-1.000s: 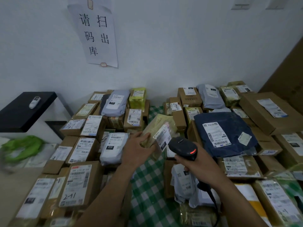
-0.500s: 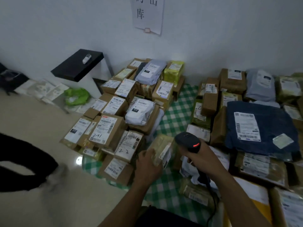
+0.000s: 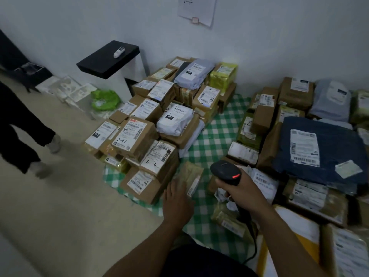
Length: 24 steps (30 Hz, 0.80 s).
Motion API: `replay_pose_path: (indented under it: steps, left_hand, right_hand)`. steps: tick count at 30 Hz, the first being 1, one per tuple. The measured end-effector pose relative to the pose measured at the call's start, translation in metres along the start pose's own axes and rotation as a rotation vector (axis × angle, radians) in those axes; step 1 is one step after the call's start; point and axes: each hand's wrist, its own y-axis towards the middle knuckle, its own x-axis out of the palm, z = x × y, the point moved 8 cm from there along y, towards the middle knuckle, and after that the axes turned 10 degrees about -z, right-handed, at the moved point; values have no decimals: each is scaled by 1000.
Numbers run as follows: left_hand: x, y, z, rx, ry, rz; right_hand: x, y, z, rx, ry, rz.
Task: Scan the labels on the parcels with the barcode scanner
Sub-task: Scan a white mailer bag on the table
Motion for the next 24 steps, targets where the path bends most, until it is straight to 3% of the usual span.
replay_pose_path:
  steps: [4, 10, 19, 24]
  left_hand:
    - [7, 8, 4, 108, 76, -41]
    - [17, 1, -19, 84, 85, -39]
    - [-8, -16, -18, 65, -158, -170]
    - [-33, -53, -21, 157, -558, -93]
  right_hand:
    - [-6, -5, 6, -13, 17, 29]
    - [0, -10, 9, -21, 60, 26]
    - [17, -1, 4, -33, 18, -32]
    - [23, 1, -15, -99, 41, -64]
